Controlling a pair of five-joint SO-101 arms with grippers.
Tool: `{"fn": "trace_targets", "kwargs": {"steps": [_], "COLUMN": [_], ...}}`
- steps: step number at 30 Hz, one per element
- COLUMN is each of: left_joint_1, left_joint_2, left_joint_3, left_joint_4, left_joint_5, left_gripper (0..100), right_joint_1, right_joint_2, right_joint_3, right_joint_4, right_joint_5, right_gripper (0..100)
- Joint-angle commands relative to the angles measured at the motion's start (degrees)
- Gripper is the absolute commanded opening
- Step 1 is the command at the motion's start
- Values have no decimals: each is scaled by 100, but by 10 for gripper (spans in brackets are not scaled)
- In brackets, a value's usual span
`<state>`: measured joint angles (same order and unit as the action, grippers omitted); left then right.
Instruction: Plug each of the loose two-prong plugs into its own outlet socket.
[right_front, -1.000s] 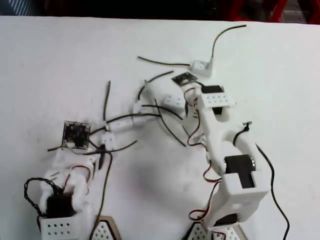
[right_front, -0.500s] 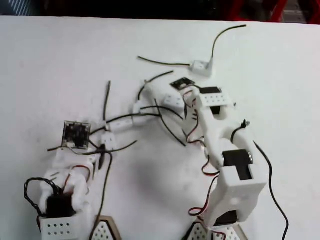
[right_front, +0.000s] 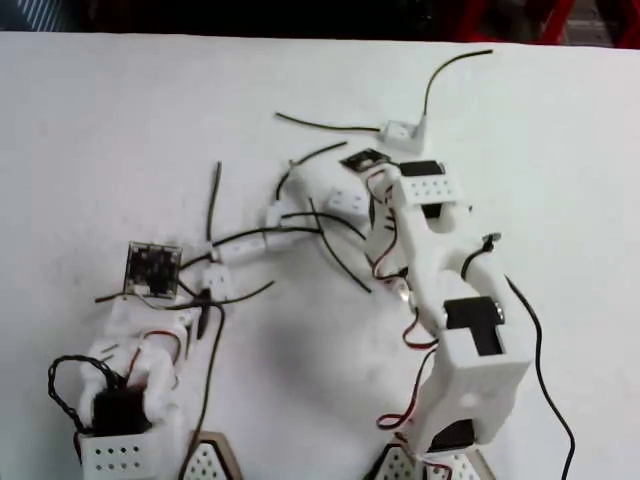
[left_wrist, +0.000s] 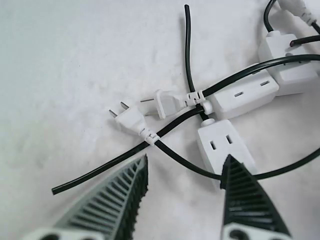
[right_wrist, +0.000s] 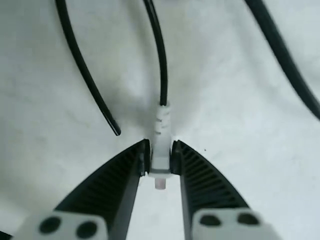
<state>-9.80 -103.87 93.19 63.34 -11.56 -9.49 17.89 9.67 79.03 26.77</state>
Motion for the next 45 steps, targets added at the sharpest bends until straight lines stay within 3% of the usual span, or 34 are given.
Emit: {"fn": "trace_targets", "kwargs": {"steps": [1, 33, 37, 45], "left_joint_1": [-13, -13, -13, -13], "left_joint_2": [-22, -22, -22, -22], "left_joint_3": [-26, -26, -26, -26], "left_joint_4": [-132, -132, -132, -132], "left_joint_5": [-44, -44, -44, -44], "left_gripper": [242, 243, 243, 243], "right_joint_1": [-22, -13, -13, 48], "right_joint_2": [84, 145, 145, -549], "right_joint_3": [-185, -281, -290, -712], "right_joint_4": [57, 277, 259, 927], "right_joint_5": [70, 70, 70, 70], "right_gripper": [70, 69, 22, 16]}}
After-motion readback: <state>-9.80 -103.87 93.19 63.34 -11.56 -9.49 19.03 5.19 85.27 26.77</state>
